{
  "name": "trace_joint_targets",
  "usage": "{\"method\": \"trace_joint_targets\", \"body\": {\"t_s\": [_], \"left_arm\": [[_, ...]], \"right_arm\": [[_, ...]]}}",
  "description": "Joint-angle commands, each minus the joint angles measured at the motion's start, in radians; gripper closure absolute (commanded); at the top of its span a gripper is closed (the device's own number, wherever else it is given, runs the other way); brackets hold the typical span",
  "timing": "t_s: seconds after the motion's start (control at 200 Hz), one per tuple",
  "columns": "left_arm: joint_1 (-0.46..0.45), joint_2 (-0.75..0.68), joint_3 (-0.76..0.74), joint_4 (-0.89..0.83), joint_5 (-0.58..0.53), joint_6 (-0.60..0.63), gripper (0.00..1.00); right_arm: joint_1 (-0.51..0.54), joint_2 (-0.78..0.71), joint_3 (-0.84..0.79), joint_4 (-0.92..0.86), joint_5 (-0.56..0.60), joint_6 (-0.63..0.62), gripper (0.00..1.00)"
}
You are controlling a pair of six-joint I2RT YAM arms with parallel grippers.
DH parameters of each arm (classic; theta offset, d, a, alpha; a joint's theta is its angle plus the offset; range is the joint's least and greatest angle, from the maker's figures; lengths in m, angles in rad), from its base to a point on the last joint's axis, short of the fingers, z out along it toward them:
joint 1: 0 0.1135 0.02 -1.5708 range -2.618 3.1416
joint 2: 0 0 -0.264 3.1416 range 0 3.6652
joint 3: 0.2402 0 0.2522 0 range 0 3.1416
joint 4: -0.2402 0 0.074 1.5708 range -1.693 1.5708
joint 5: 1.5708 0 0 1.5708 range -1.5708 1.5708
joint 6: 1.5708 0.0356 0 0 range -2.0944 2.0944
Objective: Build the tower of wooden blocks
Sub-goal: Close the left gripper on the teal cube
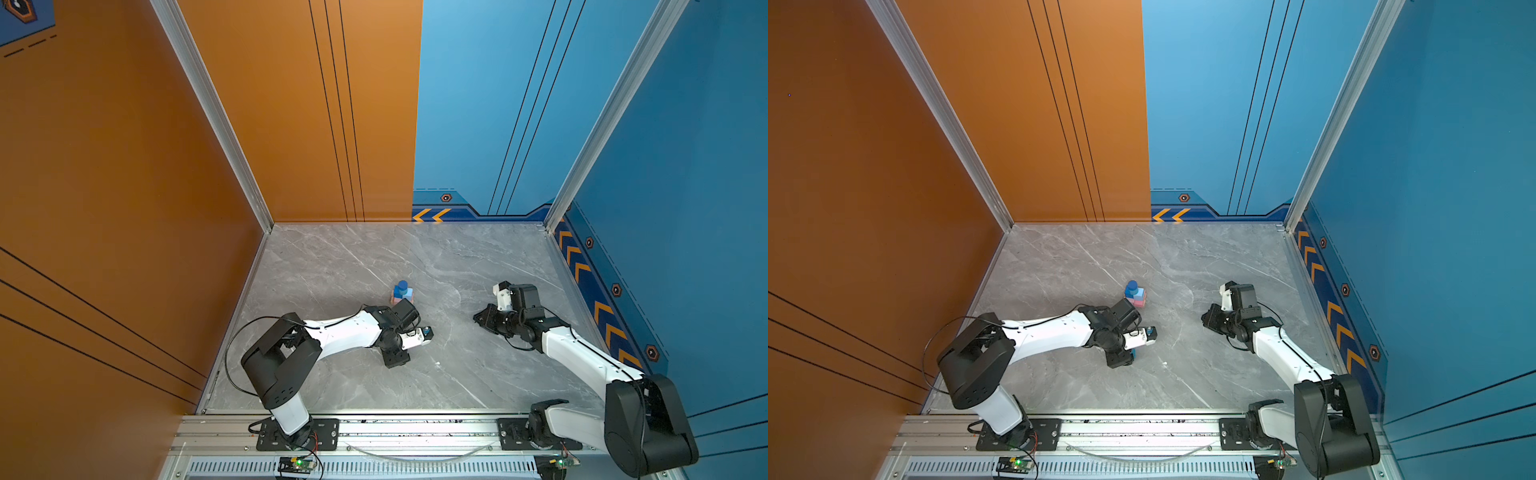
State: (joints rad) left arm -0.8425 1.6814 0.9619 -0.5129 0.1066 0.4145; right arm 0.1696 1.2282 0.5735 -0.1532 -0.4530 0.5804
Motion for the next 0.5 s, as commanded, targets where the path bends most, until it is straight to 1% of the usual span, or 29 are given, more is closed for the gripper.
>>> {"method": "trace_joint_targets", "body": {"t_s": [0.0,0.24,0.39,0.496], "left_arm": [[0.013,-0.013,0.021,0.003,-0.021,-0.021,0.48],[0.02,-0.021,0.017,0.028,-0.033,-0.037,0.52],[0.023,-0.026,0.011,0.047,-0.019,-0.042,0.55],[0.023,-0.026,0.011,0.047,-0.018,-0.042,0.59]], "right_arm": [[-0.007,-0.012,-0.012,0.011,-0.016,-0.013,0.91],[-0.007,-0.006,-0.011,0.013,-0.016,-0.013,0.91],[-0.008,-0.005,-0.011,0.012,-0.018,-0.012,0.91],[-0.008,-0.005,-0.011,0.012,-0.018,-0.013,0.91]]}}
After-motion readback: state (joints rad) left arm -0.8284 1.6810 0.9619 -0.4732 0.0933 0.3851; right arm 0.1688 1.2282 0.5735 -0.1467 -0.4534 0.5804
